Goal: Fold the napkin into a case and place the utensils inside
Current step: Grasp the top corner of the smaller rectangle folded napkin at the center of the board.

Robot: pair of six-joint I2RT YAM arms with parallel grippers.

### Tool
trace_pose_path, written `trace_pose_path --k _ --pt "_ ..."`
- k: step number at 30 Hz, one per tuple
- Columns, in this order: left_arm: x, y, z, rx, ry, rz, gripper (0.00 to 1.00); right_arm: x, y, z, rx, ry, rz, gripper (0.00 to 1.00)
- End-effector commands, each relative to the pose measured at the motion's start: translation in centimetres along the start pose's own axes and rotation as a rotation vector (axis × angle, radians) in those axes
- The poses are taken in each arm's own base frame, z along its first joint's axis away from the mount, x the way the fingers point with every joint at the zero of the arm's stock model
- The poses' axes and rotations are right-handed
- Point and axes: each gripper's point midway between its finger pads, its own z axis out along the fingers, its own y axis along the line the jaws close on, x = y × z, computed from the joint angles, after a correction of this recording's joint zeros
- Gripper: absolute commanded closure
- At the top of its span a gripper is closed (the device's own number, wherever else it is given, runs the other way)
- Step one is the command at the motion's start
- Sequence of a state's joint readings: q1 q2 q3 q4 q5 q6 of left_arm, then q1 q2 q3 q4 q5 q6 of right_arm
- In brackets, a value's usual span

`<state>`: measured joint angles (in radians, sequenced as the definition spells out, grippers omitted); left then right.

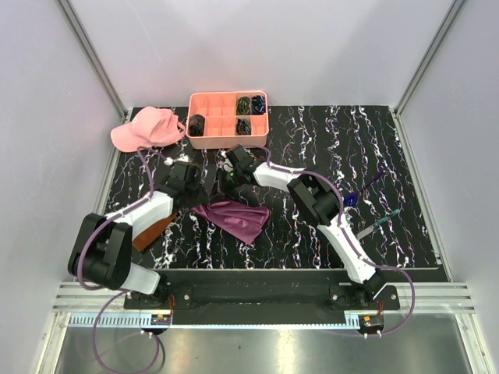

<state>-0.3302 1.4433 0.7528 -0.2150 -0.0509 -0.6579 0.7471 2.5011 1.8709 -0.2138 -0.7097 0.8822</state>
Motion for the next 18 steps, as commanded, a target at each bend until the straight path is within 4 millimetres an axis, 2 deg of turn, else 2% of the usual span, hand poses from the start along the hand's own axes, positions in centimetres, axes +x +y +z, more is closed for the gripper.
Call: trace_pose_path --k 1,2,3,6,7,10,11,12,15,18 --pt "-0.8 0.4 -1.8 0.039 -0.068 -0.063 0.6 0.7 -0.9 1.0 0.026 0.001 -0.02 1.0" --pt "-1.3 0.2 -2.6 0.056 -0.097 -0.066 0.55 0.8 -1.0 1.0 0.025 0.002 -0.017 1.0" --pt "-0.9 0.6 -2.8 0.048 -0.098 -0.066 0.53 0.7 -1.0 1.0 0.027 -0.002 -0.015 1.0" --pt "-0.9 1.8 -4.1 0.023 -0.13 -0.097 0.5 0.7 -1.2 1.1 0.034 -0.009 -0.013 1.0" --pt "-1.5 2.2 -4.9 0.008 -0.17 -0.132 0.51 0.7 -1.3 1.1 0.035 -0.012 -0.013 1.0" --pt "-0.2 4.4 -5.0 -0.039 -0.167 -0.203 0.67 0.7 -1.3 1.0 0.038 -0.019 -0.015 1.0" --pt "-0.2 4.5 -4.8 -0.025 -0.177 -0.214 0.71 0.7 -1.3 1.0 0.037 -0.02 -0.012 1.0" --pt "0.7 5.2 -4.3 -0.03 -0.152 -0.243 0.79 0.5 -1.2 0.9 0.035 -0.025 -0.013 1.0" --pt "1.9 5.8 -3.1 -0.022 -0.107 -0.265 0.95 0.6 -0.9 0.6 0.034 -0.028 -0.02 1.0" --pt "2.7 6.7 -1.5 -0.073 -0.055 -0.258 0.99 0.5 -0.4 0.3 0.03 -0.037 -0.025 0.99"
